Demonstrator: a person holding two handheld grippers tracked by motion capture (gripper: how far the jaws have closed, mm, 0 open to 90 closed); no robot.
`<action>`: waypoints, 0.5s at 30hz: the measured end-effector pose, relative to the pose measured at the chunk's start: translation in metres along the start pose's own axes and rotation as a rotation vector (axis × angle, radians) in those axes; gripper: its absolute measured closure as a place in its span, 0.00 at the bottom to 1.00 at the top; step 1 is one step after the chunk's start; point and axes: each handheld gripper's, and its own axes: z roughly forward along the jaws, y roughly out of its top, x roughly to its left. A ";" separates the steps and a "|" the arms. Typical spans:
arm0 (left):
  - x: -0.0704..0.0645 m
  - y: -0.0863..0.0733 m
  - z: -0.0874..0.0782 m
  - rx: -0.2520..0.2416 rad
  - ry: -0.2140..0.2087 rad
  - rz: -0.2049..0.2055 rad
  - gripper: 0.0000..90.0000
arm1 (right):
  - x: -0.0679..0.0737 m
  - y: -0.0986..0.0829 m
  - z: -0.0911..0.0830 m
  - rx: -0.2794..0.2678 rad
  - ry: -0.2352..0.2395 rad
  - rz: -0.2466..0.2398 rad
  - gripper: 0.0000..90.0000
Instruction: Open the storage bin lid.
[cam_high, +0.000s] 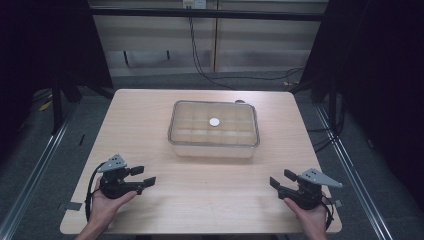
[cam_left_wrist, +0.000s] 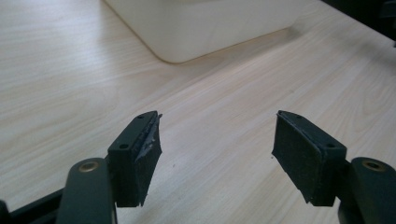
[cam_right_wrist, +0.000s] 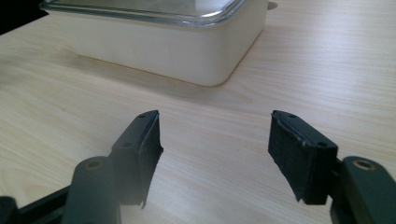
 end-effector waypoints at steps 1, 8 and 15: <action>0.000 0.000 0.000 0.000 0.000 0.000 0.35 | 0.000 0.000 0.000 0.000 0.000 0.000 0.37; -0.001 0.000 0.001 -0.001 -0.022 -0.006 0.33 | -0.003 0.001 -0.003 0.006 0.035 0.054 0.44; -0.004 0.006 -0.003 -0.035 -0.032 0.001 0.31 | 0.000 0.009 -0.004 0.039 0.051 0.058 0.45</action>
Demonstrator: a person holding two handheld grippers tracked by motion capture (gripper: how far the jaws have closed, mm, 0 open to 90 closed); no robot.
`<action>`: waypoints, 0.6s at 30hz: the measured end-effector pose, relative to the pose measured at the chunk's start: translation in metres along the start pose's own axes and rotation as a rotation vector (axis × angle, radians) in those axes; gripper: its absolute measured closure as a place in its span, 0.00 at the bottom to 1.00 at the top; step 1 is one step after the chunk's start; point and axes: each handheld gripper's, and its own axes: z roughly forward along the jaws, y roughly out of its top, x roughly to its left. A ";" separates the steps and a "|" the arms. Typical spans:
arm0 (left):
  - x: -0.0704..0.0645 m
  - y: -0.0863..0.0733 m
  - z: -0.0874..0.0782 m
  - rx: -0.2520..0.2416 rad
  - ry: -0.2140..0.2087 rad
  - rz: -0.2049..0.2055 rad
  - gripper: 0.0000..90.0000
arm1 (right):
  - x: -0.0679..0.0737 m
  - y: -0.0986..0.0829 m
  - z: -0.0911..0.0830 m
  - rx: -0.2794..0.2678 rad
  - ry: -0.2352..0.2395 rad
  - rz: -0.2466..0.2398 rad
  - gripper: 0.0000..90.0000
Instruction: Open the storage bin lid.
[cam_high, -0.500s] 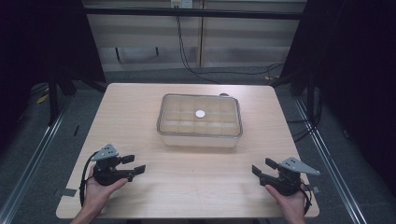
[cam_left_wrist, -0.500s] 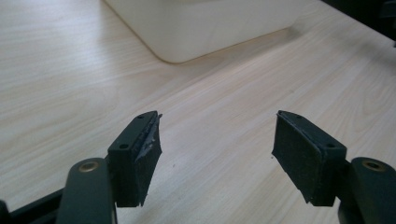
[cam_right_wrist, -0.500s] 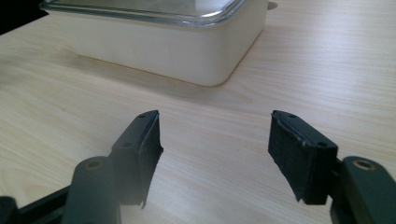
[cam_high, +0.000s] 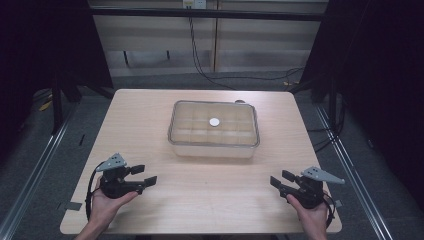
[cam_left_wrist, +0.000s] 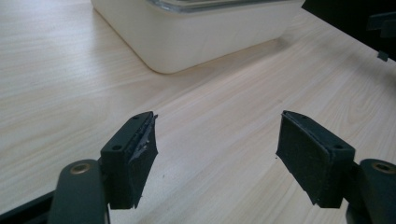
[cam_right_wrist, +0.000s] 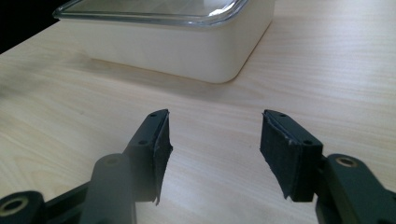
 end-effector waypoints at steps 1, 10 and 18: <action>0.000 0.000 0.000 0.000 0.000 0.000 0.31 | 0.000 0.000 0.000 0.000 0.000 0.000 0.45; -0.007 0.013 -0.003 -0.011 -0.001 0.025 0.38 | 0.005 0.016 0.009 0.024 0.081 -0.051 0.36; -0.005 0.023 0.002 0.001 -0.010 0.049 0.34 | 0.015 0.032 0.021 0.022 0.102 -0.085 0.37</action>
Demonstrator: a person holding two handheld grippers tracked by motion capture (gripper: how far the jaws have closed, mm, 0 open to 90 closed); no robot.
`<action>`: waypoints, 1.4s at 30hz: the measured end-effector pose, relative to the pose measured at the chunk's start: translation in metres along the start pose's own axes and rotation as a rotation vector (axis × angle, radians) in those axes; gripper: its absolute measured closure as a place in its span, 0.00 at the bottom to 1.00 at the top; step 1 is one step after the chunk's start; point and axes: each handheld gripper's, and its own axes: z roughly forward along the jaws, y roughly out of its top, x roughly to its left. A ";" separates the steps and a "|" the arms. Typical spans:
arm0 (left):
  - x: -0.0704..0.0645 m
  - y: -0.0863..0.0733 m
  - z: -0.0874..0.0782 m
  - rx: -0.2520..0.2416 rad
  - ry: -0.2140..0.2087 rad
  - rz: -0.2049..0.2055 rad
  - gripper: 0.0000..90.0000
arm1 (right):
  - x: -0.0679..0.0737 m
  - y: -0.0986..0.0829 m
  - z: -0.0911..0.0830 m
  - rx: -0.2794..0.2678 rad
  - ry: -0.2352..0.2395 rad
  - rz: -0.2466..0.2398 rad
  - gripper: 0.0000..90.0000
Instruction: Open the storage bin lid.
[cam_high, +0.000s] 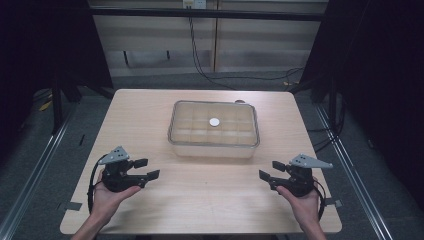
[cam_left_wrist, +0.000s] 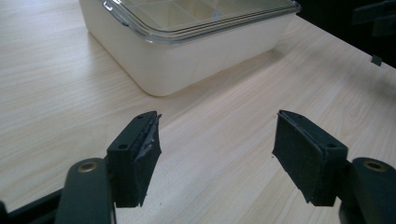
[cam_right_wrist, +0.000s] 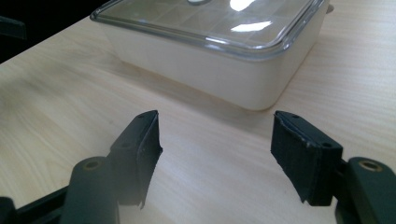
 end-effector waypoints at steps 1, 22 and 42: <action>0.001 0.003 0.001 -0.003 0.004 0.002 0.33 | 0.000 0.005 0.004 0.006 -0.004 0.004 0.37; 0.029 0.039 0.017 0.030 0.052 -0.030 0.30 | -0.032 0.057 0.013 0.009 -0.047 -0.004 0.33; 0.059 0.061 0.056 0.088 0.074 -0.060 0.26 | -0.050 0.090 0.062 0.067 -0.036 0.003 0.28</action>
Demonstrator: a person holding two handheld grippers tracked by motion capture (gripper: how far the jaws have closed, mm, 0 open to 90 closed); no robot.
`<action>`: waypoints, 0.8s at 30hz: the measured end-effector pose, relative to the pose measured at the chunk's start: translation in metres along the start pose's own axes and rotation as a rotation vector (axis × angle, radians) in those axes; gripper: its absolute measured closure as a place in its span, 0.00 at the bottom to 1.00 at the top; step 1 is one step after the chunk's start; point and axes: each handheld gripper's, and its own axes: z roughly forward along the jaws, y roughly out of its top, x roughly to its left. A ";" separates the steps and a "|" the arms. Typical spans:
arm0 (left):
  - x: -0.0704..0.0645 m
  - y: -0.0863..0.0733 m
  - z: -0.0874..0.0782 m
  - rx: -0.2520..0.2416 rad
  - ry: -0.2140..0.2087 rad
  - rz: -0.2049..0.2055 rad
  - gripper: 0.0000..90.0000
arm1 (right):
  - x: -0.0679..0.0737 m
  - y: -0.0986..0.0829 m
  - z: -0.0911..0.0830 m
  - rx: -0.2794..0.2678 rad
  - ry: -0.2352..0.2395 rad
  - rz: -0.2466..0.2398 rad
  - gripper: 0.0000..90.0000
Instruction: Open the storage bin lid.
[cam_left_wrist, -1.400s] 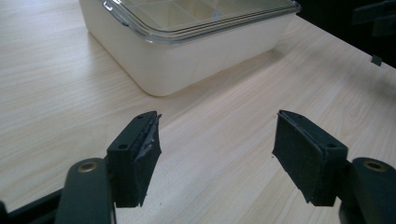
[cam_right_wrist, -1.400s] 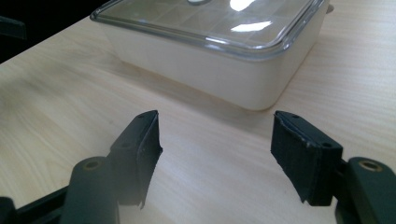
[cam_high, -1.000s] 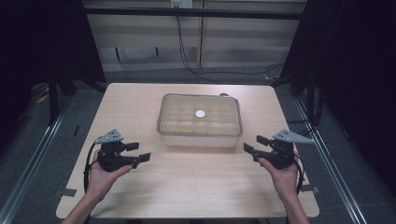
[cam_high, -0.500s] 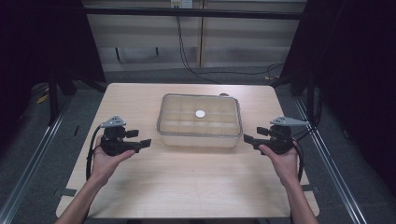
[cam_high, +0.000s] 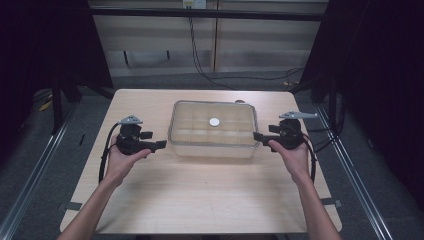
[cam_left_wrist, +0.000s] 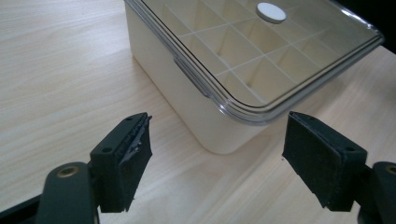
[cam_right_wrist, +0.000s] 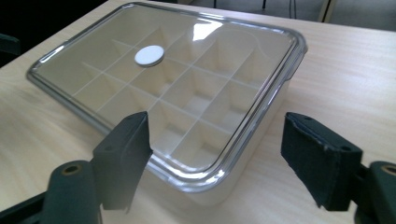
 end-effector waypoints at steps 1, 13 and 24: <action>0.002 0.004 0.003 0.001 -0.001 -0.007 0.26 | -0.002 0.004 0.004 -0.007 0.007 0.002 0.29; 0.009 0.026 0.020 0.005 0.028 -0.003 0.26 | -0.009 0.021 0.025 0.059 0.021 -0.009 0.42; -0.002 0.032 0.037 0.037 0.005 0.005 0.24 | -0.020 0.015 0.052 0.112 0.000 0.071 0.23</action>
